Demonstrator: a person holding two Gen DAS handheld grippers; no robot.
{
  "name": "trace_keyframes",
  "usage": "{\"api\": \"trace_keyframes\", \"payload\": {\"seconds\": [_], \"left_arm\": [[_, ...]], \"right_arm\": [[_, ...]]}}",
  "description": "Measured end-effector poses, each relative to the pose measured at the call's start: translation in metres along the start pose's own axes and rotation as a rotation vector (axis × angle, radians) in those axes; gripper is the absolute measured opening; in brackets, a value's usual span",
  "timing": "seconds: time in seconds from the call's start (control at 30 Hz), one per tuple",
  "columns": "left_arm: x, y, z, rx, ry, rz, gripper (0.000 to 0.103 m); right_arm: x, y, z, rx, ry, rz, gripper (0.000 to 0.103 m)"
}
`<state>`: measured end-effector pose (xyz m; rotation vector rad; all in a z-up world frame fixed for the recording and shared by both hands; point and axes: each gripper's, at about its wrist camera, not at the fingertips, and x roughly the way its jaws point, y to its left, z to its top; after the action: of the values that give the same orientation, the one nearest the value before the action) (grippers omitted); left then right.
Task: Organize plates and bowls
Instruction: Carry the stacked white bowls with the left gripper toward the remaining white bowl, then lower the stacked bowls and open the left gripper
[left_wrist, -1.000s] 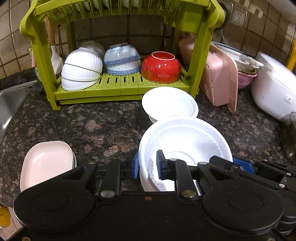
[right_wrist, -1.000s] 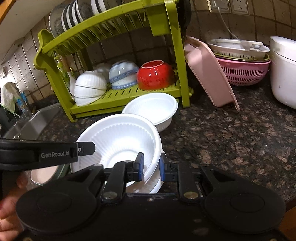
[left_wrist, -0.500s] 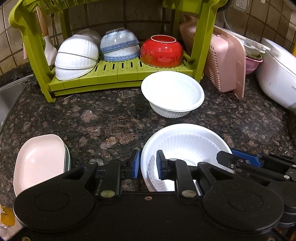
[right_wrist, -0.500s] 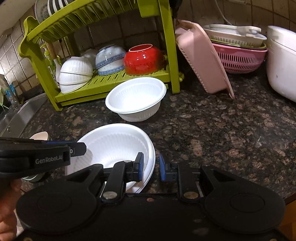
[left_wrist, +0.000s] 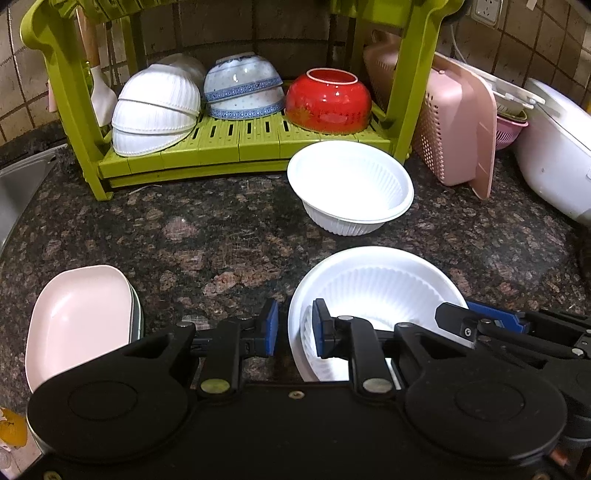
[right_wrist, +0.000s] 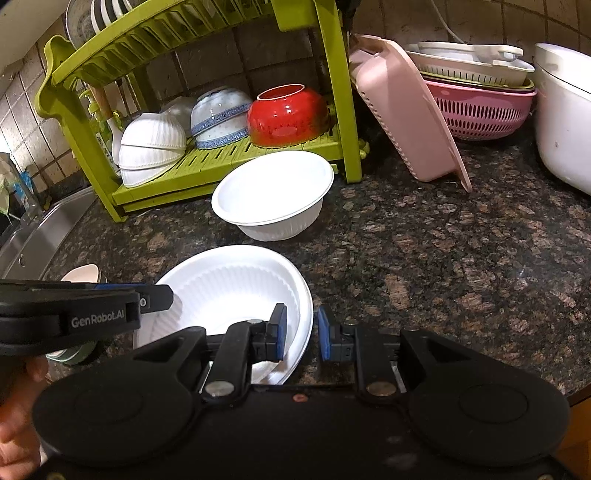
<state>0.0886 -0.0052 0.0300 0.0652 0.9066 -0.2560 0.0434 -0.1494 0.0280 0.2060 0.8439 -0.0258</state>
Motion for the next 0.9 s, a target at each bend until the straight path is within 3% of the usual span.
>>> {"api": "trace_keyframes", "payload": {"seconds": [0.43, 0.9], "left_arm": [[-0.003, 0.0, 0.003, -0.013, -0.012, -0.017, 0.026], [-0.006, 0.007, 0.023, -0.073, -0.069, -0.04, 0.026]], "right_arm": [[-0.006, 0.003, 0.001, 0.009, -0.028, 0.015, 0.022], [-0.009, -0.005, 0.019, 0.074, -0.117, 0.044, 0.023]]}}
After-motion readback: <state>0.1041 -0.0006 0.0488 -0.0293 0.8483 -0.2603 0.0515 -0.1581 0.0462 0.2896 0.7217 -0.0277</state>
